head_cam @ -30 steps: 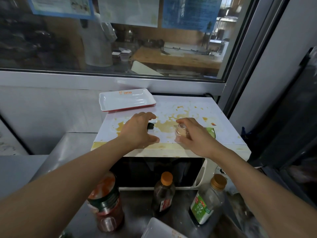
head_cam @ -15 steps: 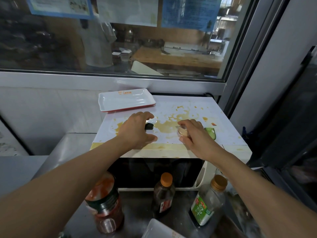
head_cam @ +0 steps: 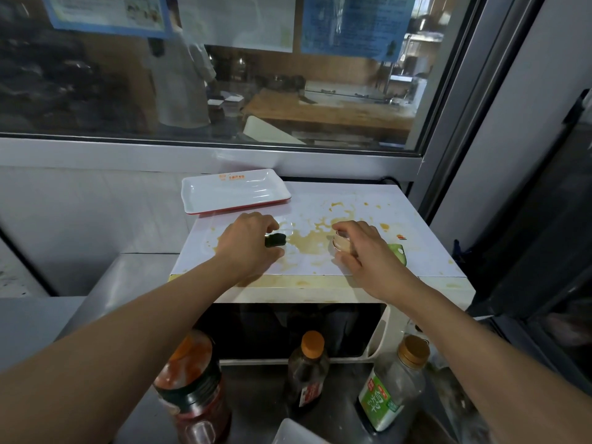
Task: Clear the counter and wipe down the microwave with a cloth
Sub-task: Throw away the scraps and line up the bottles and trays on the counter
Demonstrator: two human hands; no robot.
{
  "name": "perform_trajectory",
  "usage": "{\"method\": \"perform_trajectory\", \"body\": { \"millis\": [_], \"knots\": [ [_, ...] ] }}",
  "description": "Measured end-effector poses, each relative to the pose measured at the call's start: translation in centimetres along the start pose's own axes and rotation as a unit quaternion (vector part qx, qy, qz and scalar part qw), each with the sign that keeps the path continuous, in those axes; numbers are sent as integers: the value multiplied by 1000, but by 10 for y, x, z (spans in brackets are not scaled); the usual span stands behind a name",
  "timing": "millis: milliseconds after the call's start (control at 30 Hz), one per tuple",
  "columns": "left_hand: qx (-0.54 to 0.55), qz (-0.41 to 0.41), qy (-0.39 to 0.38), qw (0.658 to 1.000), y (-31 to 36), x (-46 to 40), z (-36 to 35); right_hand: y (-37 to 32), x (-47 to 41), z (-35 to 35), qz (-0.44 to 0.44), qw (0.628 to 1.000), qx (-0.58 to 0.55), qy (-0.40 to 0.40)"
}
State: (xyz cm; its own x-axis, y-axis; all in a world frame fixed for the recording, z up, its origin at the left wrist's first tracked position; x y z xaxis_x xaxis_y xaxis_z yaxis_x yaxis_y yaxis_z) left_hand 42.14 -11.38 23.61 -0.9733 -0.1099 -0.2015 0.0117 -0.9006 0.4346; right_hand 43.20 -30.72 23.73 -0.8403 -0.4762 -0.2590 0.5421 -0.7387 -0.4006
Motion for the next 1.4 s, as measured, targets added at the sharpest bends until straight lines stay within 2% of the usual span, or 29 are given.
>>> {"method": "perform_trajectory", "body": {
  "millis": [533, 700, 1000, 1400],
  "knots": [
    [-24, -31, -2, 999, 13, -5, -2, 12, 13, 28, -32, 998, -12, 46],
    [19, -70, 2, 997, 49, -4, -3, 25, 29, 44, -48, 997, 0, 54],
    [95, -129, -40, 986, 128, 1, -32, 61, 69, 85, -110, 990, 22, 87],
    [87, -178, -87, 976, 176, -13, -83, 102, 87, 95, -126, 986, 13, 105]
  ]
}}
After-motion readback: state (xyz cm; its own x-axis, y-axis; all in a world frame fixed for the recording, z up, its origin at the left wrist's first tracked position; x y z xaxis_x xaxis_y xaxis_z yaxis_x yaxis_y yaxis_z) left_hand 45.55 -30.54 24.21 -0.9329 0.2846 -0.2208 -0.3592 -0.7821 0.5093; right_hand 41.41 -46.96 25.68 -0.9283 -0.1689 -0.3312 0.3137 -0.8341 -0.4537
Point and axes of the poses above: each hand's wrist, its own x-axis away from the middle knuckle, its own z-axis out of the back of the hand, y = z × x, the point moved 7 cm from there along -x, towards the middle knuckle, and after that the axes turned 3 degrees about x, right-handed, at the moved point
